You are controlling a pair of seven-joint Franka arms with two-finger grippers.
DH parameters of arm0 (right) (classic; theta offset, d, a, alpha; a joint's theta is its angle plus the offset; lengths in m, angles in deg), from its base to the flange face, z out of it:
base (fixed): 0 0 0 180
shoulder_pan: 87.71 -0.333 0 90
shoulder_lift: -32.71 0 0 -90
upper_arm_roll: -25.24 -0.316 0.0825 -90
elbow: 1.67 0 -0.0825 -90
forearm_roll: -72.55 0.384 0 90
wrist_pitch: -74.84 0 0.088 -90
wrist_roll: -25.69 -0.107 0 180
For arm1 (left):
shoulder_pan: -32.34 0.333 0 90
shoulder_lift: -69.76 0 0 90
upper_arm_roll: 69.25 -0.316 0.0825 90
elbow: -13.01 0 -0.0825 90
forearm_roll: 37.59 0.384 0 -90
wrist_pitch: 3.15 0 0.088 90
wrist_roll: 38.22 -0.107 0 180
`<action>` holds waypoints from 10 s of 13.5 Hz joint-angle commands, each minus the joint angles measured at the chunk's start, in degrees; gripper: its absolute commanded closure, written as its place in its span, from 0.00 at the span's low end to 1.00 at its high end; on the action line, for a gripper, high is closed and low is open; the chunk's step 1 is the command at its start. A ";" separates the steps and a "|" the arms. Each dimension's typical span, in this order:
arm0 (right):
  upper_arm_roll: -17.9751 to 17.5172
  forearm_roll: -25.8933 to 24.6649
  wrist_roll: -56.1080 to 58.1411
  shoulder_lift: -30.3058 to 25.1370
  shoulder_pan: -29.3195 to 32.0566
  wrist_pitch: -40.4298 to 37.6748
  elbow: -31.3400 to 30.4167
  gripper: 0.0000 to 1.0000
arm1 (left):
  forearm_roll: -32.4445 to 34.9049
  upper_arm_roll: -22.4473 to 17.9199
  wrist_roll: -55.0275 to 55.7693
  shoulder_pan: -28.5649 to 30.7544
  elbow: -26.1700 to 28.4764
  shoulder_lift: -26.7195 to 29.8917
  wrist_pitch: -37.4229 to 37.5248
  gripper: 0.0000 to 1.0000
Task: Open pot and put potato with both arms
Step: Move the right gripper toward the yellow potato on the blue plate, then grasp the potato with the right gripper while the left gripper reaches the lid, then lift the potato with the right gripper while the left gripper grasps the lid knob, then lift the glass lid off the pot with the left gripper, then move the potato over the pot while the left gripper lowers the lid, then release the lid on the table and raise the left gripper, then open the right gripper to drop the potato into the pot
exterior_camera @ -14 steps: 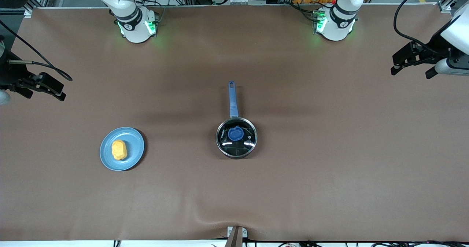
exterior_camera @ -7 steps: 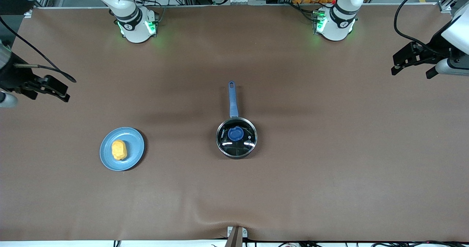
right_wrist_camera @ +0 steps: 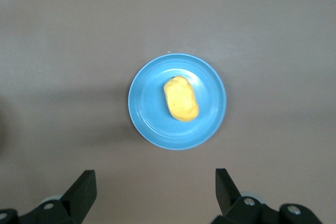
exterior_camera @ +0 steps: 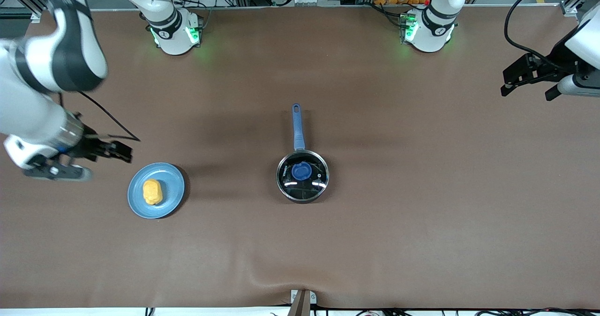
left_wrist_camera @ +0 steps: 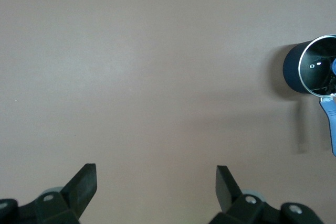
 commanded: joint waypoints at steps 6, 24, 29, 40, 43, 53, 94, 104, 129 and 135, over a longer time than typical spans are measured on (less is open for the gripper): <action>0.08 -0.11 12.53 13.66 0.99 12.98 0.65 0.00 | 1.36 -0.19 0.40 -0.41 -0.48 0.14 0.93 0.00; 0.08 -0.19 15.89 24.32 3.19 24.42 0.73 0.81 | 1.36 7.54 36.85 -16.91 -4.43 -20.85 -12.77 0.00; -0.10 0.24 15.19 21.77 2.75 24.07 1.52 0.83 | 2.14 7.11 46.35 -24.56 -5.14 -27.62 -22.17 0.00; -5.72 0.33 -8.25 9.12 -2.33 14.07 4.50 0.82 | 7.51 5.70 57.88 -31.60 -12.08 -41.95 -37.64 0.00; -5.81 0.42 -15.55 7.80 -5.50 9.13 7.32 0.82 | 7.51 2.38 59.29 -34.23 -12.08 -43.98 -41.17 0.00; -8.98 4.90 -28.57 5.86 -7.79 9.04 8.64 0.82 | 7.42 -2.21 62.37 -38.29 -12.79 -47.67 -46.27 0.00; -7.92 -10.04 -39.92 36.87 -30.82 19.21 31.76 1.00 | -2.68 -1.07 9.02 -7.35 24.39 -22.96 -47.92 1.00; -7.57 -10.13 -40.36 43.56 -32.14 25.12 32.99 1.00 | -2.86 -1.16 4.09 -6.21 23.86 -30.10 -54.71 0.32; -5.46 -9.69 -37.28 25.30 -26.18 3.09 31.76 0.00 | 2.33 -4.32 5.15 -6.47 -10.58 -9.79 5.22 0.00; -5.64 -9.16 -28.33 16.77 -14.05 -8.87 31.76 0.00 | 1.98 -4.76 6.02 -6.03 -10.59 -8.48 4.27 0.00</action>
